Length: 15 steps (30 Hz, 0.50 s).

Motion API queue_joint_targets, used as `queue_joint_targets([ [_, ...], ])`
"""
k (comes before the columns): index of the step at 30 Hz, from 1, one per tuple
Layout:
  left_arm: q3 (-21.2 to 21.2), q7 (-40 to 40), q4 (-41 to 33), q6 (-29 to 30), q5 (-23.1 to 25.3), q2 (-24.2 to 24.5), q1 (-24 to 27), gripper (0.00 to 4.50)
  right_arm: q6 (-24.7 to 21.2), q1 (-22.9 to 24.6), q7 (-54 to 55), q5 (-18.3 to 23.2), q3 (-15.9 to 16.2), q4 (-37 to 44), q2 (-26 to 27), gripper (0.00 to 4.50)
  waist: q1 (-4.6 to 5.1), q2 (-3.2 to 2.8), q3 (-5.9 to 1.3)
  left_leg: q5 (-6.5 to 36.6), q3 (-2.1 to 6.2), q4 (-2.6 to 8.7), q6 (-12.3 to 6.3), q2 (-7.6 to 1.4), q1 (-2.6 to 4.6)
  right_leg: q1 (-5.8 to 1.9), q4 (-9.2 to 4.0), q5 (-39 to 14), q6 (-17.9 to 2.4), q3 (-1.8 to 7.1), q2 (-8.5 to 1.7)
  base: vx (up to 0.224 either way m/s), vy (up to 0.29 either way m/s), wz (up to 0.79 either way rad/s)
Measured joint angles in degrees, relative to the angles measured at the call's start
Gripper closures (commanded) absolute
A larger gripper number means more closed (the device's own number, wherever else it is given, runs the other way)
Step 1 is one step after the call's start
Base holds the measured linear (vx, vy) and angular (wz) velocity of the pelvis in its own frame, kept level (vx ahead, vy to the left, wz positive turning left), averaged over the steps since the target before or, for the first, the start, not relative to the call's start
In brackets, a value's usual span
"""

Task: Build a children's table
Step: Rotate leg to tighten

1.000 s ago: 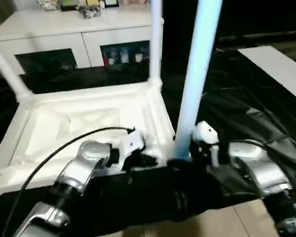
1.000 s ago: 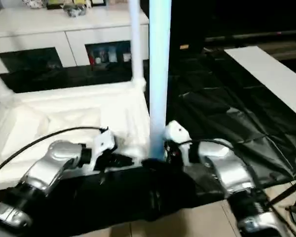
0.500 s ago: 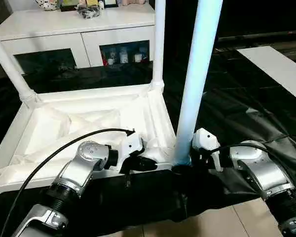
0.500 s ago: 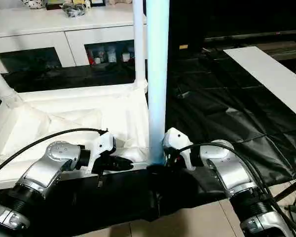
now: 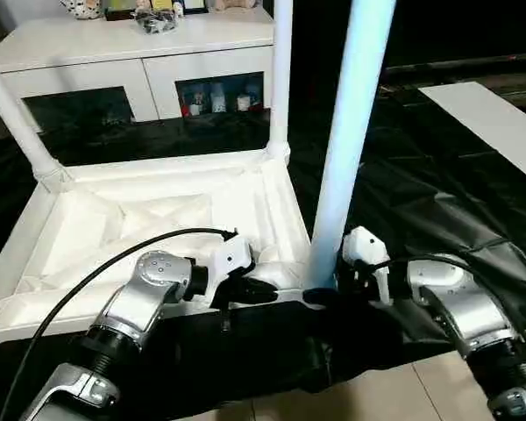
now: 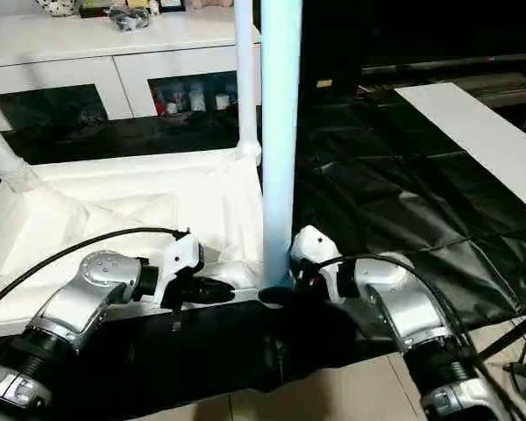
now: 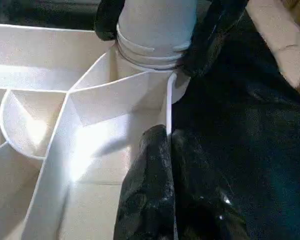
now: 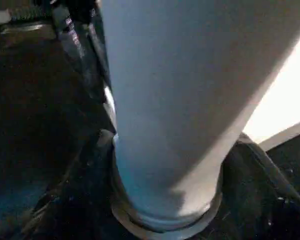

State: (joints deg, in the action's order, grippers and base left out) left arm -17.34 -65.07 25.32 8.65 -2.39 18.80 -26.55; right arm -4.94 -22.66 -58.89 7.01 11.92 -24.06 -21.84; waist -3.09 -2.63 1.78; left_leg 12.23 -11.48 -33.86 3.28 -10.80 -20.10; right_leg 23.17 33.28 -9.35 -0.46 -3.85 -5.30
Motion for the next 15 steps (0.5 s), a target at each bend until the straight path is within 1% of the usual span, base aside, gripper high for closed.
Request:
queue_joint_targets([
  [1, 0.4, 2.1, 1.3, -0.1, 0.6, -0.5, -0.9, 4.5, 0.0, -0.3, 4.2, -0.1, -1.1, -1.6, 2.2, 1.8, 0.38, 0.06, 0.04, 0.0, 0.01, -0.05, 0.05, 0.01, 0.0, -0.02, 0.02, 0.0, 0.0, 0.01, 0.01, 0.0, 0.0, 0.0],
  [3, 1.6, 8.8, 5.5, -0.4, 2.3, -3.7, -3.3, 4.5, -0.8, -1.6, 16.3, -0.9, -3.9, -5.0, 7.6, 1.81, 1.32, 0.1, 0.07, 0.0, 0.02, -0.06, 0.18, 0.06, 0.04, -0.03, -0.03, 0.0, 0.0, 0.07, 0.01, 0.0, 0.0, 0.0],
  [4, 1.7, 11.1, 6.6, -0.4, 2.8, -4.7, -4.2, 4.5, -1.3, -2.4, 20.1, -1.4, -4.8, -6.0, 8.7, 1.82, 1.56, 0.1, 0.07, -0.1, 0.02, -0.06, 0.19, 0.07, 0.06, -0.02, -0.09, 0.0, 0.0, 0.08, 0.0, 0.0, 0.0, 0.0],
  [7, 1.8, 16.2, 9.0, -0.3, 3.5, -7.2, -5.7, 4.5, -2.6, -2.9, 28.2, -1.9, -6.0, -6.8, 11.6, 1.82, 1.52, 0.11, 0.05, -0.1, 0.03, -0.05, 0.19, 0.12, 0.11, -0.1, -0.16, 0.0, 0.1, 0.11, -0.01, 0.0, 0.0, 0.0],
  [8, 2.0, 18.1, 10.4, -0.3, 3.9, -8.0, -6.7, 4.5, -3.0, -3.5, 31.8, -2.3, -6.9, -7.6, 13.4, 1.83, 1.47, 0.1, 0.04, -0.1, 0.05, -0.04, 0.2, 0.12, 0.14, -0.11, -0.14, 0.0, 0.1, 0.11, 0.0, 0.0, 0.0, 0.0],
  [10, 2.4, 23.9, 15.4, -0.6, 5.2, -11.6, -9.9, 4.5, -4.2, -5.4, 41.8, -4.0, -9.6, -9.7, 17.8, 1.83, 1.38, 0.07, 0.02, -0.1, 0.07, -0.04, 0.2, 0.14, 0.13, -0.07, -0.15, 0.1, 0.1, 0.11, 0.0, 0.0, 0.0, 0.0],
  [12, 2.4, 27.2, 17.5, -0.7, 6.0, -13.9, -11.2, 4.5, -4.7, -6.5, 47.2, -4.7, -10.7, -10.7, 19.3, 1.83, 1.22, -0.01, -0.04, -0.1, 0.07, -0.04, 0.2, 0.21, 0.14, -0.11, -0.16, 0.1, 0.1, 0.2, -0.04, 0.0, 0.0, 0.0],
  [15, 2.4, 28.9, 19.6, -1.9, 6.7, -15.1, -12.1, 4.5, -4.2, -7.0, 50.8, -5.4, -11.4, -11.8, 20.6, 1.83, 1.15, -0.16, -0.15, -0.1, 0.06, -0.03, 0.19, 0.29, 0.07, -0.23, -0.17, 0.1, 0.1, 0.24, -0.09, 0.0, 0.0, 0.0],
])
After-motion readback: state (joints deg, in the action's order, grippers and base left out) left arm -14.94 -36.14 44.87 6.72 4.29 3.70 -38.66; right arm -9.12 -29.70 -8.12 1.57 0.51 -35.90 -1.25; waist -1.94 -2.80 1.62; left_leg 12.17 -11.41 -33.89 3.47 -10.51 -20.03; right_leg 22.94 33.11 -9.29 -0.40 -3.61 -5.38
